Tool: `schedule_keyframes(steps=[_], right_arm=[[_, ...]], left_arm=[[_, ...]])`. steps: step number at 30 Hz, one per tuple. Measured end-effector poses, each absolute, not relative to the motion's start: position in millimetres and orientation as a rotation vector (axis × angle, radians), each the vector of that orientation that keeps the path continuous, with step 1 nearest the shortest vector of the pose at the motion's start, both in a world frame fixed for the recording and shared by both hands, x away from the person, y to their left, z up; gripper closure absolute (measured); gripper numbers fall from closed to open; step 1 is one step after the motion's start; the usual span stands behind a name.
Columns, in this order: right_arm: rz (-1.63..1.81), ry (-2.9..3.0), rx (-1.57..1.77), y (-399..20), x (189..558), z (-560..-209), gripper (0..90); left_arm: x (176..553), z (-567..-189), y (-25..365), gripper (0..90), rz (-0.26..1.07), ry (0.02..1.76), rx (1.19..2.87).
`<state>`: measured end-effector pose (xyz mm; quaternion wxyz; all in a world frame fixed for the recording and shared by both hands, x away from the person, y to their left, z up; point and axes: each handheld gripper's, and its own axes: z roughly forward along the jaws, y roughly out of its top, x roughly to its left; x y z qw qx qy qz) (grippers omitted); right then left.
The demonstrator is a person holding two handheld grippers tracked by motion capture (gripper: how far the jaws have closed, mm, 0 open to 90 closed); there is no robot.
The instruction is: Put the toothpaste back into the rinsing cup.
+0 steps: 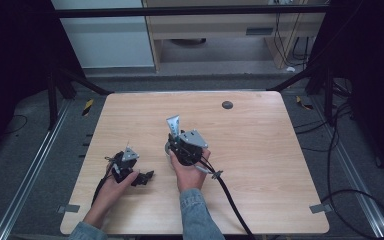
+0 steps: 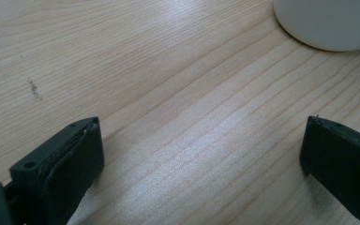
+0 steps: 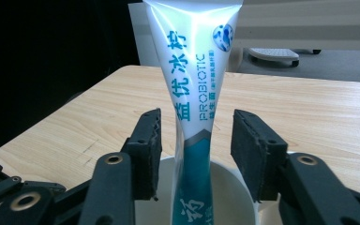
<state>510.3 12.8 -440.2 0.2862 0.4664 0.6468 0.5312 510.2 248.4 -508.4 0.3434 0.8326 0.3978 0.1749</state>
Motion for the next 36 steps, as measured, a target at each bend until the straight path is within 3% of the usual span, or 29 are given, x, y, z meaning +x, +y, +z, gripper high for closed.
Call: schedule_keyframes(steps=[17,26,36], right_arm=[[1.348,1.786,1.265,7.0,505.6,-433.2,35.9],[1.279,1.926,1.254,1.8,504.5,-420.7,16.8],[1.211,2.020,1.223,-3.3,506.0,-407.2,9.2]], left_arm=[[510.2,-508.5,248.3,0.0,0.455,1.033,2.163],[510.2,-508.5,248.3,0.0,0.455,1.034,2.162],[510.3,-508.6,248.2,0.0,0.457,1.034,2.160]])
